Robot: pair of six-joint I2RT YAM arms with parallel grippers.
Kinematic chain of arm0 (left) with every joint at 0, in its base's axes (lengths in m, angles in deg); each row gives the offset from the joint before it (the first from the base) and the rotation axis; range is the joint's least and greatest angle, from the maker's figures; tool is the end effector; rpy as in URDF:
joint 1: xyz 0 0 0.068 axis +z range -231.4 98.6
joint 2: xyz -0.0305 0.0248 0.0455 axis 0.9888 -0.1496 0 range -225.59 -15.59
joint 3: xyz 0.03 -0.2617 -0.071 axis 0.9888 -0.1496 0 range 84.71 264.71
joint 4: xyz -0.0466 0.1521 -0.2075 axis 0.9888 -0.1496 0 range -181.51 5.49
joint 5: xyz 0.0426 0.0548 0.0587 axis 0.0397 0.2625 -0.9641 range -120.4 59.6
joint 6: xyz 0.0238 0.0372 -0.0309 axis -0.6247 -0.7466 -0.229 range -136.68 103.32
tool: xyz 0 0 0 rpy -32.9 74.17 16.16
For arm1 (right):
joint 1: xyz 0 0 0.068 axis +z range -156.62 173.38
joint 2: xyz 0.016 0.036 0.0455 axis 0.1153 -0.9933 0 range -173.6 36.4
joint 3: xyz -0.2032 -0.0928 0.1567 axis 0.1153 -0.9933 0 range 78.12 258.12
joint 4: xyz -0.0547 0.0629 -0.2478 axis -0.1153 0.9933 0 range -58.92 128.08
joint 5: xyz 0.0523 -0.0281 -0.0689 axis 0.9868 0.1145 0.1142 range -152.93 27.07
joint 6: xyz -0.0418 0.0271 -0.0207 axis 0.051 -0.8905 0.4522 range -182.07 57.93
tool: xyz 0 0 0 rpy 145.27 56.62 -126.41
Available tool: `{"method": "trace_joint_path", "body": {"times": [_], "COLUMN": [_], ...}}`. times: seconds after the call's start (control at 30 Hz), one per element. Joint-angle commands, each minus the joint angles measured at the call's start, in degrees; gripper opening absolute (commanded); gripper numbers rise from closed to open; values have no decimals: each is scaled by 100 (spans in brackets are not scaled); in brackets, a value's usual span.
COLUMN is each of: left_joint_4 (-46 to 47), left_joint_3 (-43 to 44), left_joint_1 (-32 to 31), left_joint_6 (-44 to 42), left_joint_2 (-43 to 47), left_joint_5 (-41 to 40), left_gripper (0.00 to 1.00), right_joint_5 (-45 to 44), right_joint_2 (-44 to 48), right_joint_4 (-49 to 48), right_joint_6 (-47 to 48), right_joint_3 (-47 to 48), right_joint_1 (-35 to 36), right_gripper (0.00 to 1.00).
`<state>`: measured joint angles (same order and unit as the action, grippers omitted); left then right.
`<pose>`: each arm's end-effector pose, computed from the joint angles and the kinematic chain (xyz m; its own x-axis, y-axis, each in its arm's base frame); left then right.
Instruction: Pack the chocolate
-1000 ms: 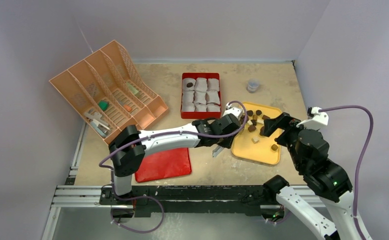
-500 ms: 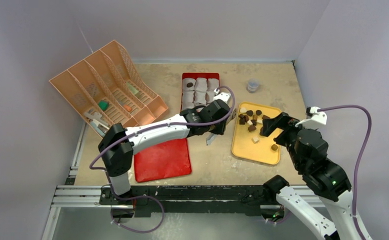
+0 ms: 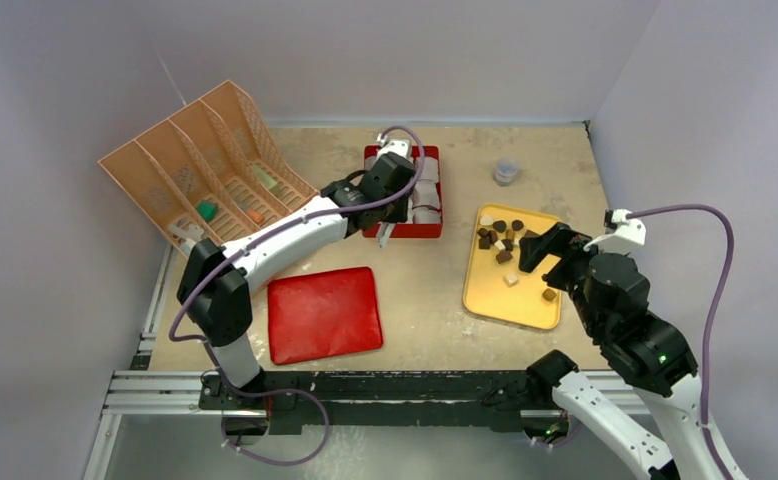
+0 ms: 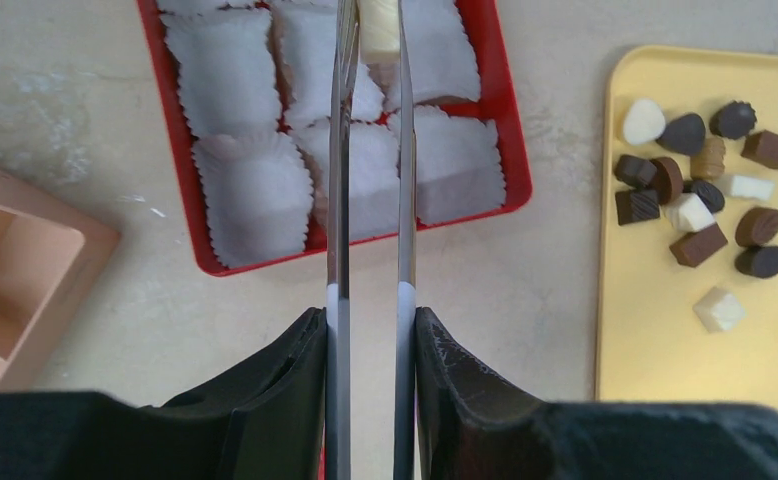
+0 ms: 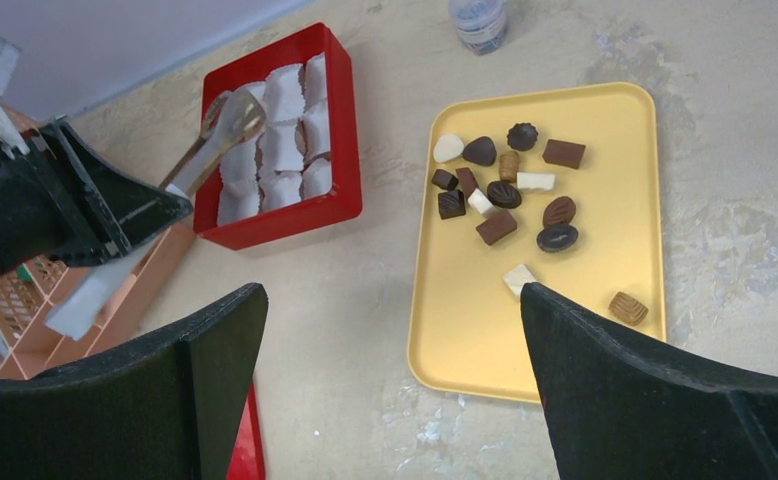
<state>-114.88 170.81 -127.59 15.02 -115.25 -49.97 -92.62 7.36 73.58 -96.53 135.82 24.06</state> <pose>0.2812 -0.2760 0.3002 -0.6781 -0.0084 -0.7349 0.1840 0.9661 -0.1809 0.0755 0.0243 0.3867 -0.1865 0.4609 -0.8676 0.0919 0.8874 0.4517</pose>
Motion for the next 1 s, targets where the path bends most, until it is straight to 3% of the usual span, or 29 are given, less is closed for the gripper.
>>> {"method": "trace_joint_path", "body": {"times": [0.0,0.47,0.97], "left_joint_4": [157,117,175], "left_joint_3": [488,1680,2139], "left_joint_1": [362,813,934], "left_joint_6": [-297,-557,-569], "left_joint_2": [-38,-1156,-1986], "left_joint_5": [-187,-99,68], "left_gripper": [22,23,24], "right_joint_5": [102,182,141], "right_joint_2": [-84,-24,-23], "right_joint_4": [-311,-279,-339], "right_joint_6": [-57,-142,-116], "right_joint_3": [-46,-29,-51], "right_joint_1": [-26,-27,-24], "right_gripper": [99,99,99]}}
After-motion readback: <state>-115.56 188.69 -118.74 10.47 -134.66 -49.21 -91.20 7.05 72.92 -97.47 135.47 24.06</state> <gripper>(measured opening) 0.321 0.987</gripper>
